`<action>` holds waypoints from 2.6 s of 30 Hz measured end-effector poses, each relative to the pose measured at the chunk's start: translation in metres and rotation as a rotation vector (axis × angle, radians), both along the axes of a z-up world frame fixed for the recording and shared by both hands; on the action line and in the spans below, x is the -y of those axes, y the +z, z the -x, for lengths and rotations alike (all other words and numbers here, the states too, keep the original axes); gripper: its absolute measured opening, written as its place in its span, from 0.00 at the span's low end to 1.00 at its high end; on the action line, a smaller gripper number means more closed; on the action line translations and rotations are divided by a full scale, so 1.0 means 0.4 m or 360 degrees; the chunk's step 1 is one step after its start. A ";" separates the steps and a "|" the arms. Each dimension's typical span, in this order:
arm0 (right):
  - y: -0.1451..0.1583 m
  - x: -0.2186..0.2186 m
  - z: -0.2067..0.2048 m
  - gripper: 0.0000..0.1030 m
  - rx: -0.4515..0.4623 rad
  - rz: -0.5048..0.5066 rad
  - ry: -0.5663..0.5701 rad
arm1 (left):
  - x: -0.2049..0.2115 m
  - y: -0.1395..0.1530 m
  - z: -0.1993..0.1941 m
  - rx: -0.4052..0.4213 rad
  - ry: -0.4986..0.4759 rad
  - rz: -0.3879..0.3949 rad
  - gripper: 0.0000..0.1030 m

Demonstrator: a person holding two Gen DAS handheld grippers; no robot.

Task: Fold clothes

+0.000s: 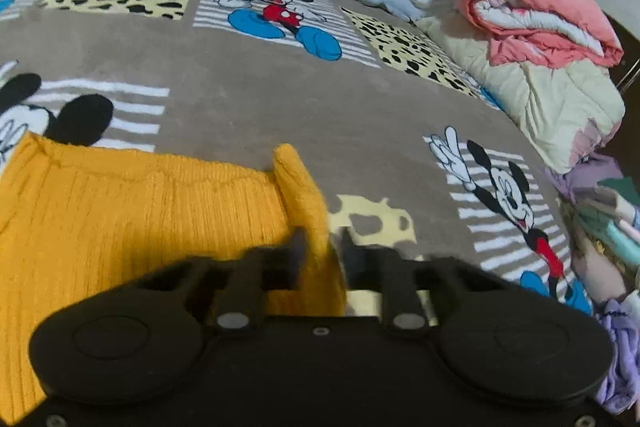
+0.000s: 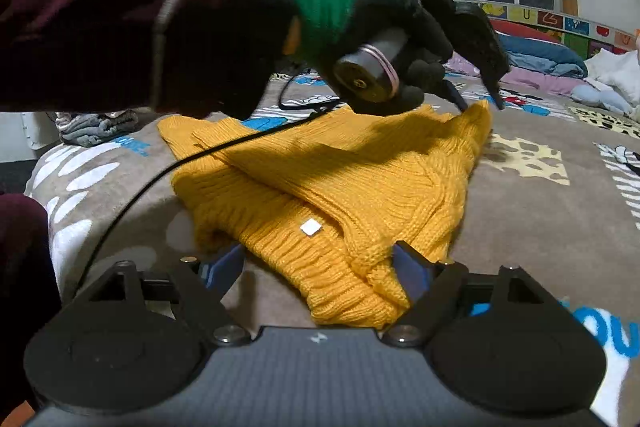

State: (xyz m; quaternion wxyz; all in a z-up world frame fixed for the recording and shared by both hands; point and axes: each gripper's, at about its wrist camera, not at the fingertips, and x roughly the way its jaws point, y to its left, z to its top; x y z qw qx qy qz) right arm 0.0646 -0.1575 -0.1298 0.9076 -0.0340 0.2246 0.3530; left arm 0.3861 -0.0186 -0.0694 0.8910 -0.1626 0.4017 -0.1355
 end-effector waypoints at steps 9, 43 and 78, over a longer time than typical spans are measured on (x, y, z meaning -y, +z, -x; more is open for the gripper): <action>-0.003 0.004 -0.008 0.80 -0.0010 -0.0015 0.0003 | -0.180 -0.090 0.029 -0.0013 0.0331 0.0432 0.04; -0.010 -0.017 -0.010 0.86 -0.0002 0.0030 0.0019 | -0.068 -0.067 -0.035 0.0092 0.0050 -0.0146 0.13; 0.006 -0.017 0.033 0.87 0.0137 0.0046 -0.0031 | -0.258 0.079 0.367 0.0215 0.0303 -0.0191 0.39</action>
